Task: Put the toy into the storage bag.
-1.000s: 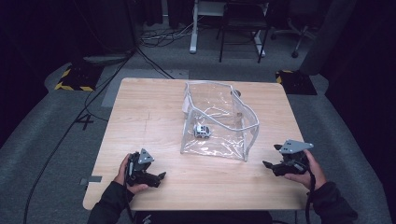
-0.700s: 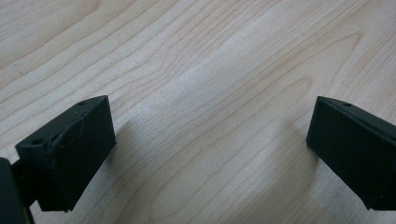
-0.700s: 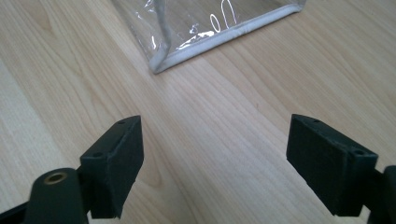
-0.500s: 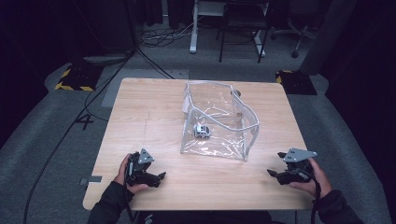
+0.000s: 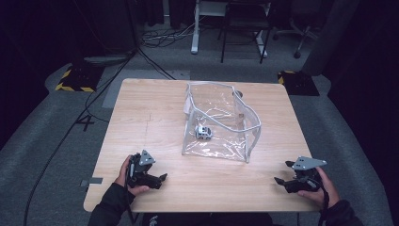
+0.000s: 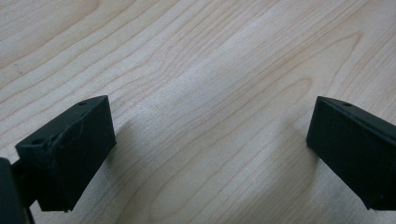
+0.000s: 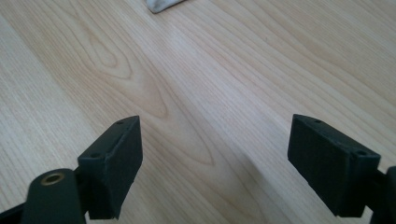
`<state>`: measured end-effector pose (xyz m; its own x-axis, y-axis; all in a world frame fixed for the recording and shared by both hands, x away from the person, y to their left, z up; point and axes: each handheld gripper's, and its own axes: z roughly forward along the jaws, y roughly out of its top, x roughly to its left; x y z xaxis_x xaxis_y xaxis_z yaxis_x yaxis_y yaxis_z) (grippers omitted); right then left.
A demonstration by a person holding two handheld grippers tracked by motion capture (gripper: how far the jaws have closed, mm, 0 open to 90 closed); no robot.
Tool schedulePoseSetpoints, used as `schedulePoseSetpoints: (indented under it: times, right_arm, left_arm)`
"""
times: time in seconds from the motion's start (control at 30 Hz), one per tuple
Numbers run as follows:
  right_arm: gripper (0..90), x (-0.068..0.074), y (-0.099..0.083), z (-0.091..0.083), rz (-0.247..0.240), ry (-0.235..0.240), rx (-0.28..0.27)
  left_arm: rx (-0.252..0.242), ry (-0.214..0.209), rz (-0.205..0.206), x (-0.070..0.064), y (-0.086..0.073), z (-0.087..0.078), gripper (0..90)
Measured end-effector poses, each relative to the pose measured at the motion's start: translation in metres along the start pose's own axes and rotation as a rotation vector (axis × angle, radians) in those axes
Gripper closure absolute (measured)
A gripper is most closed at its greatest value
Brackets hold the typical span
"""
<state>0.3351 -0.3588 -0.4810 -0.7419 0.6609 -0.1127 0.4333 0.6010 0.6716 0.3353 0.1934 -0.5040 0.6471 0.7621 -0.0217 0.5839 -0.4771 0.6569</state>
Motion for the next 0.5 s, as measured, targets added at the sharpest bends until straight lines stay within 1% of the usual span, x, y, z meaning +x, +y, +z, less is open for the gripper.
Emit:
schedulePoseSetpoints:
  times: [0.03,0.1,0.17,0.2,0.27,0.33,0.4,0.43,0.47,0.5]
  right_arm:
    - [18.6,-0.001,-0.002,-0.001,0.001,0.003,0.001]
    - [18.4,-0.003,-0.007,-0.002,0.03,0.003,-0.013]
    - [18.2,-0.004,-0.009,-0.002,0.036,0.005,-0.016]
    - [17.7,-0.005,-0.014,-0.003,0.05,-0.003,-0.015]
    - [17.7,-0.006,-0.019,-0.004,0.07,-0.005,-0.02]
    - [17.7,-0.006,-0.02,-0.005,0.073,-0.005,-0.02]
    - [17.6,-0.008,-0.027,-0.008,0.115,-0.009,-0.03]
    - [17.6,-0.009,-0.029,-0.009,0.114,-0.012,-0.039]
    - [17.6,-0.01,-0.031,-0.01,0.132,-0.003,-0.044]
    - [17.6,-0.01,-0.031,-0.01,0.132,-0.003,-0.044]
  left_arm:
    - [0.0,-0.001,0.001,0.0,0.0,0.0,1.4]
    - [-0.003,0.001,0.0,0.0,0.0,0.0,1.4]
    - [-0.003,0.001,0.0,0.0,0.0,0.0,1.3]
    - [0.002,0.0,-0.008,0.0,0.0,0.0,1.3]
    - [0.0,0.001,-0.007,0.0,0.0,0.0,1.3]
    - [-0.003,0.001,0.0,0.0,0.0,0.0,1.3]
    - [-0.003,-0.001,-0.001,0.0,0.0,0.001,1.1]
    - [-0.003,-0.005,-0.005,0.0,0.0,0.001,1.1]
    - [-0.003,-0.006,-0.006,0.0,0.0,0.001,1.1]
    - [-0.003,-0.006,-0.006,0.0,0.0,0.001,1.1]
